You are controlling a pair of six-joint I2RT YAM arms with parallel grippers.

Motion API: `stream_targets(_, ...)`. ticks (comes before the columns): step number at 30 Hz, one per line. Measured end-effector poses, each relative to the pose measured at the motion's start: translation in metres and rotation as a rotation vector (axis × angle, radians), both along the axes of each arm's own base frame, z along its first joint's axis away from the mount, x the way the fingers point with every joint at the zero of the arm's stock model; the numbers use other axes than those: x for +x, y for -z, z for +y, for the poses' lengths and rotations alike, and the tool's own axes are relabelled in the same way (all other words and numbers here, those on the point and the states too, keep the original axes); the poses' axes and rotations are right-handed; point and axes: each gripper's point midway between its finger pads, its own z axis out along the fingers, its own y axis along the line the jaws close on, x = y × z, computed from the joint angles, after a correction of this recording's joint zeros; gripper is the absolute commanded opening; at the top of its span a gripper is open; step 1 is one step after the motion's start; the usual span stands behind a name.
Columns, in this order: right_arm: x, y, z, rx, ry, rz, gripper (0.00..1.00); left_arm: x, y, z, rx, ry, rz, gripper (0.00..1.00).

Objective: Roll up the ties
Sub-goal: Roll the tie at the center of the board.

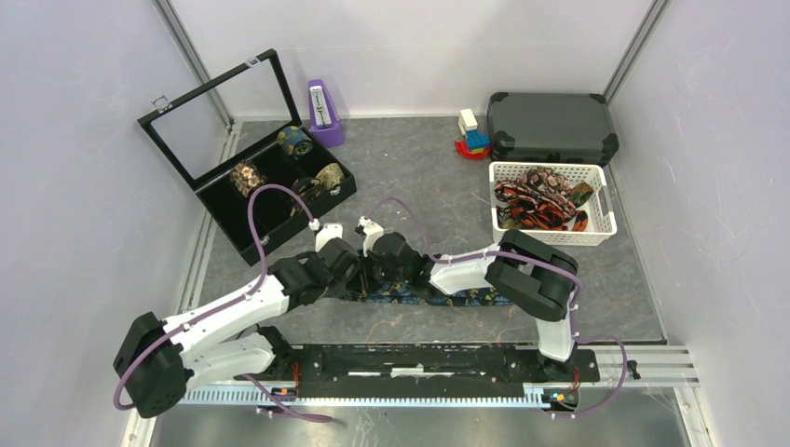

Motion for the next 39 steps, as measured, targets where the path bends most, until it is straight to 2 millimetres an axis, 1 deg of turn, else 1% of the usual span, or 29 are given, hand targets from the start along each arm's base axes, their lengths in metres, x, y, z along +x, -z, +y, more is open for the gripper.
stream_targets(13,-0.001,0.006,-0.004,-0.021,-0.002,-0.005,0.10,0.001,0.004,-0.005,0.131,0.044,0.001,0.02)
stream_targets(23,0.000,0.007,-0.005,-0.028,0.001,-0.004,0.10,0.003,-0.002,-0.006,0.166,0.053,-0.015,0.02)
stream_targets(30,0.002,0.006,-0.001,-0.028,-0.002,-0.011,0.10,0.004,-0.004,-0.002,0.203,0.050,-0.026,0.02)
stream_targets(33,0.002,0.008,-0.002,-0.036,-0.003,-0.015,0.12,0.004,-0.005,0.000,0.225,0.052,-0.027,0.02)
stream_targets(36,0.002,0.009,-0.008,-0.047,0.003,-0.026,0.13,0.003,-0.006,0.000,0.236,0.058,-0.027,0.02)
stream_targets(39,-0.002,0.007,-0.021,-0.061,0.003,-0.032,0.14,0.005,-0.007,0.001,0.262,0.057,-0.031,0.02)
